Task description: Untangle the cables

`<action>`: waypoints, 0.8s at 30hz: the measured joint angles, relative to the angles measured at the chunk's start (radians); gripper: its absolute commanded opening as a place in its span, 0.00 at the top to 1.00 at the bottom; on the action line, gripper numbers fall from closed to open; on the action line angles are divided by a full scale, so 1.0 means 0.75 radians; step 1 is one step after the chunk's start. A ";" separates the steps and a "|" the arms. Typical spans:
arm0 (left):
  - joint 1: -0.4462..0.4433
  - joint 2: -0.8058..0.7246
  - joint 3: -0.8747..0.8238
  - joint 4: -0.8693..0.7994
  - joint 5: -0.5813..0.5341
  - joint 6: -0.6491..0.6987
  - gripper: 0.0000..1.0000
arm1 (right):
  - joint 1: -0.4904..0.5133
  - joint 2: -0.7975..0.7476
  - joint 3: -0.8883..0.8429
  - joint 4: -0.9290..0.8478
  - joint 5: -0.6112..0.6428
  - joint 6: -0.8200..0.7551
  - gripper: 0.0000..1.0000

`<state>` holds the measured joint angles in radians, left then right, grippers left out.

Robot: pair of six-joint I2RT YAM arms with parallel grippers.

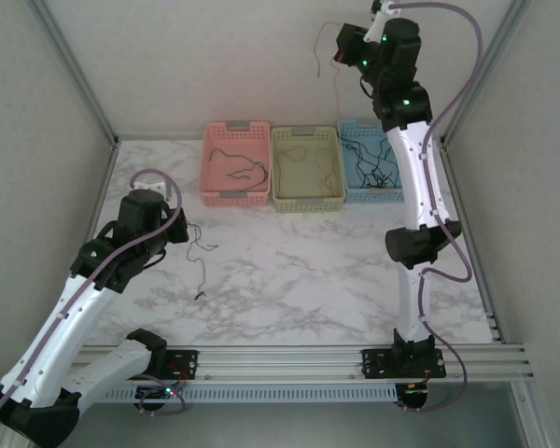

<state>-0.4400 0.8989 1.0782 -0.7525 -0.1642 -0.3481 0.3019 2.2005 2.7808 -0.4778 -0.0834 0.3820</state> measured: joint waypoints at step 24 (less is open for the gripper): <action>-0.003 0.208 0.222 0.150 0.390 -0.009 1.00 | 0.166 -0.435 -1.261 -0.115 -0.275 -0.228 0.29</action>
<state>-0.4423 1.0546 1.2446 -0.6403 0.1280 -0.3546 0.4267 1.8740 1.8347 -0.5644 -0.2897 0.2111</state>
